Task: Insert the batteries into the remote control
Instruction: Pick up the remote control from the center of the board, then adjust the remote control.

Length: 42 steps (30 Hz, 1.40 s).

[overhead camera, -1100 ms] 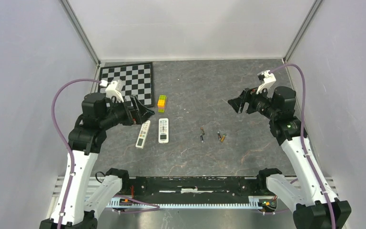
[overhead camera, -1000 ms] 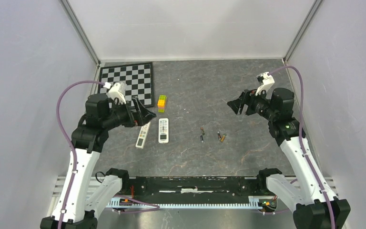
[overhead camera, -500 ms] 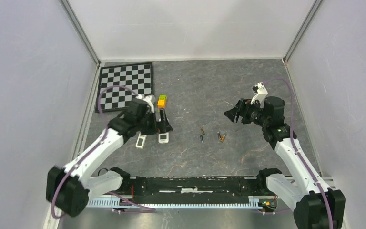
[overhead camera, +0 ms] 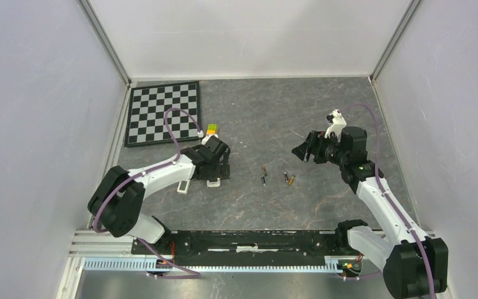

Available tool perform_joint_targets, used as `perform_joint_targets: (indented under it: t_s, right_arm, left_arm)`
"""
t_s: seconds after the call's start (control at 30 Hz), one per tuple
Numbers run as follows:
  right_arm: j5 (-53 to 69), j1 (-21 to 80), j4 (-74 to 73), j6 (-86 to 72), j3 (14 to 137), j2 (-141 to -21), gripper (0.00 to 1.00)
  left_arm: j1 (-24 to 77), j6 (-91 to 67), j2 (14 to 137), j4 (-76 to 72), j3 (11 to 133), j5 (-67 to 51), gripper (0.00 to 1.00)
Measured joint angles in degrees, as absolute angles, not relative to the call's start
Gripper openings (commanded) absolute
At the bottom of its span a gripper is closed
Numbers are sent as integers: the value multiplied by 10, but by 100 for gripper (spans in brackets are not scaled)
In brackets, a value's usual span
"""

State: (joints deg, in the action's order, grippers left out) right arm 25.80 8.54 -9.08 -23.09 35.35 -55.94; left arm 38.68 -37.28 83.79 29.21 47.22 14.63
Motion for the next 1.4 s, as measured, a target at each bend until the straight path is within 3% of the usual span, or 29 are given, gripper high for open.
perform_joint_targets:
  t_s: [0.17,0.3,0.5,0.57,0.7,0.93,1.2,1.4]
  right_arm:
    - [254,85,-91,-229,354,-567,81]
    - [252,85,-91,-229,352,-569,81]
    - [249,86,-91,-232,347,-569,81]
    - [250,86,-91,-233,346,-569,81]
    - [257,93,-82,-238,340,-568,85]
    - [317,153,65,-348,262,-548,98]
    - [309,242,301,-542,203,-517,98]
    - [291,262,372,-601,217,-536,98]
  left_arm:
    - [388,-383,870,277,473,156,88]
    - [390,-384,890,272,476,166,73]
    - [392,-375,905,264,494,165,21]
    - [392,-363,912,264,505,159,13]
    - [392,-324,909,259,522,107,8]
    - [394,-299,827,189,525,-133,2]
    - [394,-370,773,53,532,-332,2]
    - [394,-430,773,-23,531,-407,2]
